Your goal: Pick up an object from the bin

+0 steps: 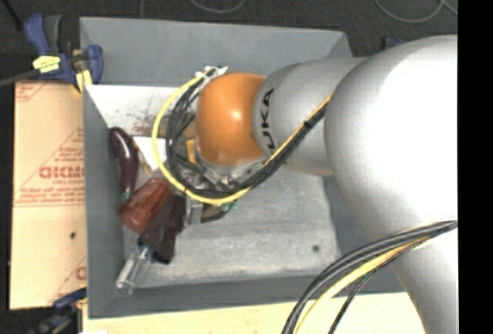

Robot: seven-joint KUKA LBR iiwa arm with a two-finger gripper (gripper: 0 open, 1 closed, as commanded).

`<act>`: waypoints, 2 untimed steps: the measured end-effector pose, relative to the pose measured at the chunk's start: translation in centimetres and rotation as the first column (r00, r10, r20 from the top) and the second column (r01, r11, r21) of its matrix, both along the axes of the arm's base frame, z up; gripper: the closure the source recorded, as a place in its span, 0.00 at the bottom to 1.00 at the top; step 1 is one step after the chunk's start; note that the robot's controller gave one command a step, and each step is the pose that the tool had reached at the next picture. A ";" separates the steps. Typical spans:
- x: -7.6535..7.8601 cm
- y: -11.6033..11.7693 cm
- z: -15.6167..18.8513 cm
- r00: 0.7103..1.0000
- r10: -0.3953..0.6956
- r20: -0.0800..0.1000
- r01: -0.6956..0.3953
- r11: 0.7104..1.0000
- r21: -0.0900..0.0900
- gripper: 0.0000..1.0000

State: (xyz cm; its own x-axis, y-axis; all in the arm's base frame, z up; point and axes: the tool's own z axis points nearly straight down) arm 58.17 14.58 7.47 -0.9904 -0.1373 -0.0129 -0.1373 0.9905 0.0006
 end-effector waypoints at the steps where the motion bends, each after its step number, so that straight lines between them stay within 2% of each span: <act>1: 0.3 0.4 0.0 1.000 0.003 0.001 -0.003 1.000 0.000 1.00; 2: 0.2 0.3 0.1 1.000 0.003 0.003 -0.003 1.000 0.001 1.00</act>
Offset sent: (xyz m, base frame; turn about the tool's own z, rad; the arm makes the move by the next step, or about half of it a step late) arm -0.0091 0.0050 0.0229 0.0123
